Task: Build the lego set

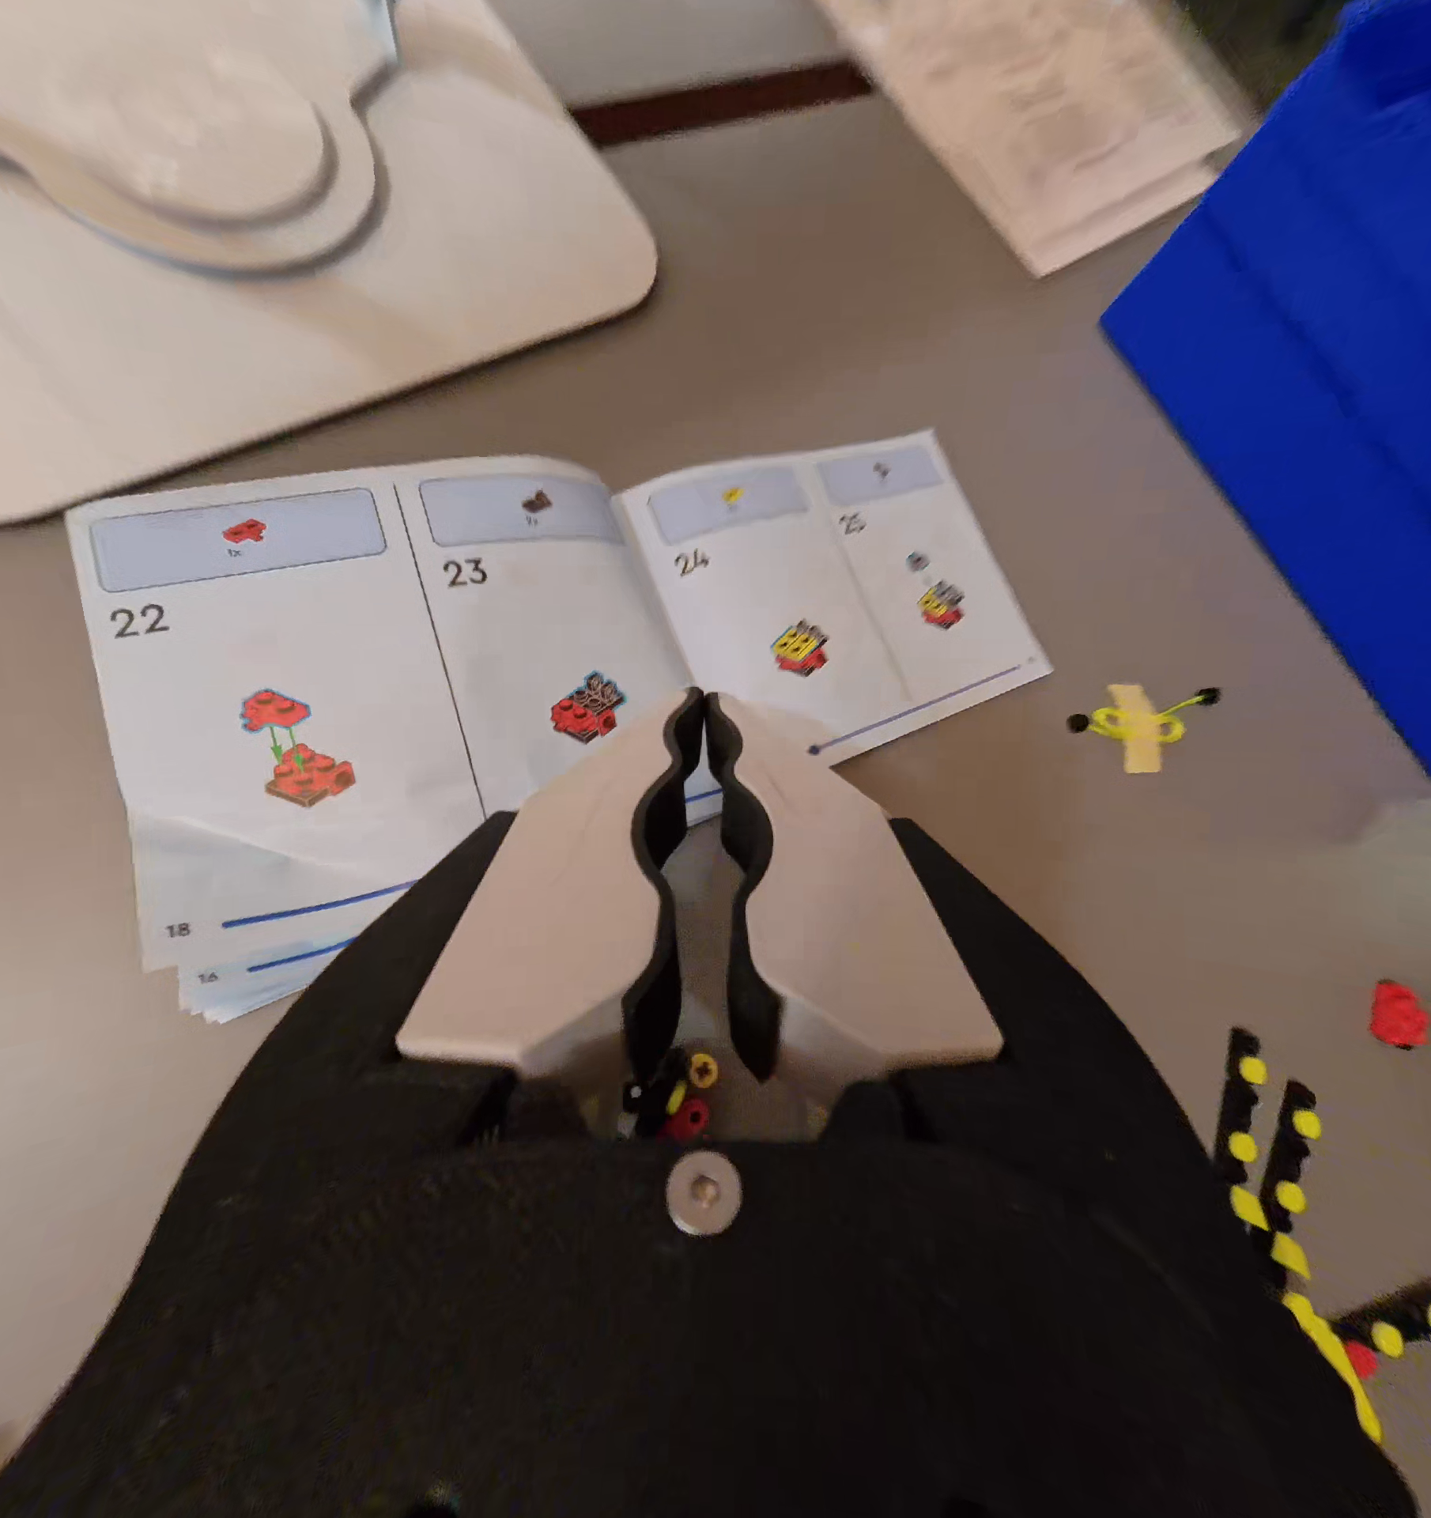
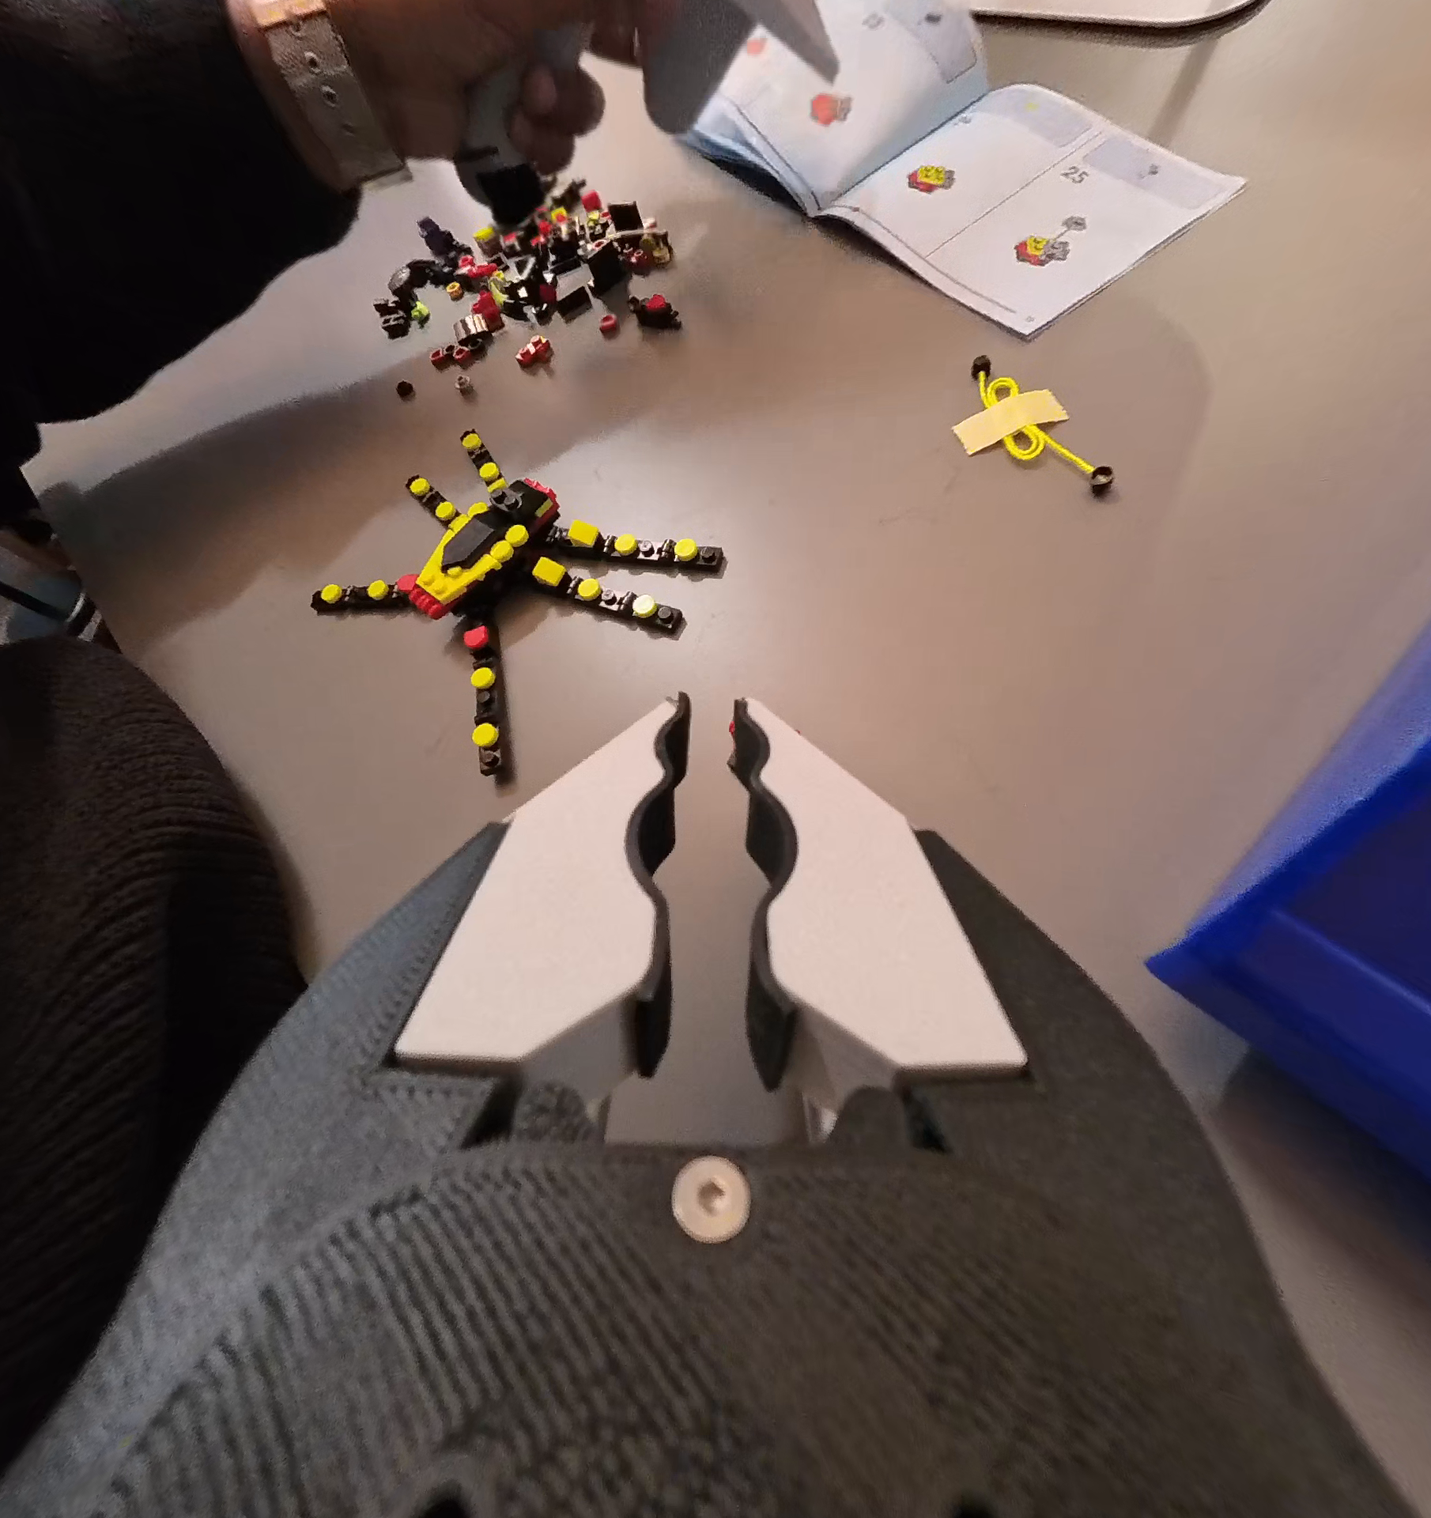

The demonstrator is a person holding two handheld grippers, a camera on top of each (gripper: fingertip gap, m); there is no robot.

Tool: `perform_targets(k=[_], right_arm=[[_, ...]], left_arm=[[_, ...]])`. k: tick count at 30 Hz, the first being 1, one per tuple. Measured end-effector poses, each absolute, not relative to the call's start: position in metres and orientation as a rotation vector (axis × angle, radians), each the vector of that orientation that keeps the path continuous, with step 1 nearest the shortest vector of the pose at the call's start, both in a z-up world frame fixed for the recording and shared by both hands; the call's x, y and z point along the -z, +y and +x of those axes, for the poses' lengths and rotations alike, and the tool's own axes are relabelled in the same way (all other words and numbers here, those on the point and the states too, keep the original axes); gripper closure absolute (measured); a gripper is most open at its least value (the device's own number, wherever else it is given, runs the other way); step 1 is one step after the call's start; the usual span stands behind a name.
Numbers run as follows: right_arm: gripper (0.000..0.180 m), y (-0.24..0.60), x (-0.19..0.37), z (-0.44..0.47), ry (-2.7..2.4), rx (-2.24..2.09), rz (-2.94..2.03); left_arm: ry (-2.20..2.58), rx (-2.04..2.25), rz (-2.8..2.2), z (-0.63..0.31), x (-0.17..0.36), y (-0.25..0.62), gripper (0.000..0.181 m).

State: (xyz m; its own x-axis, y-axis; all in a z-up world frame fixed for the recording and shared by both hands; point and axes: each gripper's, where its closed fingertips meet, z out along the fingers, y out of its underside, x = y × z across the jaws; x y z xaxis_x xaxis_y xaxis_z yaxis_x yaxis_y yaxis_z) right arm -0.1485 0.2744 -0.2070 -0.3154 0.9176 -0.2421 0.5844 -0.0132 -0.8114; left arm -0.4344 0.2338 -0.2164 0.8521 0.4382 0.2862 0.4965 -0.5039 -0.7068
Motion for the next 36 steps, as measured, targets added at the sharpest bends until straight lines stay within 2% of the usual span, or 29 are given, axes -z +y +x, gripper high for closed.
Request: perform_targets(k=[5, 9, 12, 17, 24, 36], right_arm=[[0.172, 0.277, 0.207, -0.151, -1.898, -1.241, -1.553], [0.172, 0.277, 0.204, -0.158, -1.887, -1.233, -1.513], [0.173, 0.278, 0.202, -0.163, -1.884, -1.196, -1.476], [0.174, 0.280, 0.207, -0.170, -1.902, -1.111, -1.454], [0.177, 0.281, 0.209, -0.181, -1.919, -1.043, -1.411], [0.174, 0.262, 0.184, -0.192, -1.855, -1.246, -1.361]], left_arm=[[-0.621, -0.113, -2.169, -0.458, 0.201, 0.208, 0.181], [-0.685, -0.199, -2.217, -0.496, 0.217, 0.183, 0.181], [-0.742, -0.069, -2.369, -0.496, 0.250, 0.167, 0.180], [-0.708, -0.076, -2.400, -0.493, 0.253, 0.157, 0.181], [-0.674, -0.099, -2.337, -0.492, 0.238, 0.148, 0.181], [-0.669, -0.078, -2.199, -0.469, 0.198, 0.135, 0.181]])
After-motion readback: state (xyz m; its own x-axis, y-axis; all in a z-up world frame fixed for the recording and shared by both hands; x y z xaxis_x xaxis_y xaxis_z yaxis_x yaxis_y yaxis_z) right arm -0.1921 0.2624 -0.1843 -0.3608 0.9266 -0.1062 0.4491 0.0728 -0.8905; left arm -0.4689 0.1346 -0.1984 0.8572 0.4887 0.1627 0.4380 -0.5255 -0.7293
